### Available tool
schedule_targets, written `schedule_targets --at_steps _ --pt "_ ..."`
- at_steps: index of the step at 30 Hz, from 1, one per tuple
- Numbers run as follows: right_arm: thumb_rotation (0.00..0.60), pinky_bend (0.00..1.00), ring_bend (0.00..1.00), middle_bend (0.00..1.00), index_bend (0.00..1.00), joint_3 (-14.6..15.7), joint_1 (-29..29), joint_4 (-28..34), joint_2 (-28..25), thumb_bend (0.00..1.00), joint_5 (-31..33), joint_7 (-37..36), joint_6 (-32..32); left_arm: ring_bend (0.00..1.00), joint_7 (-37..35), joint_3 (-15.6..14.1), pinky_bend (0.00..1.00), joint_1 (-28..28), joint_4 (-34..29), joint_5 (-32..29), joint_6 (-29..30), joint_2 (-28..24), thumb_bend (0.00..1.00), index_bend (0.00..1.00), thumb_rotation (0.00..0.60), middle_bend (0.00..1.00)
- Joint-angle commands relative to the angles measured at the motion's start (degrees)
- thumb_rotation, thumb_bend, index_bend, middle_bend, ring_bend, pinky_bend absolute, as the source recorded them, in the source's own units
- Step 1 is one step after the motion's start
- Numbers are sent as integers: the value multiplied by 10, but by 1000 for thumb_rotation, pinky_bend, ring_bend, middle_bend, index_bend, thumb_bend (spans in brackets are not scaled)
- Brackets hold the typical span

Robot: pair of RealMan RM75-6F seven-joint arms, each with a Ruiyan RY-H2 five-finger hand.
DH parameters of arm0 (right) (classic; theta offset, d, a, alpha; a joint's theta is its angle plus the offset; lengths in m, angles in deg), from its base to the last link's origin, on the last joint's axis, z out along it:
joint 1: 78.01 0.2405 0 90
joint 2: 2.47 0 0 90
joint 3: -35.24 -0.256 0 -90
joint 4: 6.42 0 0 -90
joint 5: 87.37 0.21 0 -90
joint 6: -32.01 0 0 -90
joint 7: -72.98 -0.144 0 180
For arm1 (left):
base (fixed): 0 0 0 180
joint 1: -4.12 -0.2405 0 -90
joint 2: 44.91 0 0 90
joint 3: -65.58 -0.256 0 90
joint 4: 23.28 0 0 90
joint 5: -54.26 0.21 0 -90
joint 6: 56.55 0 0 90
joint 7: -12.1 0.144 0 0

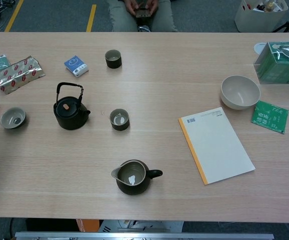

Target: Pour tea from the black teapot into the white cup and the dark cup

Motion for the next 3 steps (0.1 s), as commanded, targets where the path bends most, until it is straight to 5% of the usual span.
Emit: schedule_targets --at_steps 1,3 --pt "600 38 28 153 64 -1 0 1 1 196 -1 2 0 159 1 1 35 -2 2 -1 -2 1 307 240 600 265" --pt "600 38 27 153 64 -2 0 2 1 195 -2 5 -1 159 1 3 35 -3 3 -2 -5 2 307 241 600 265"
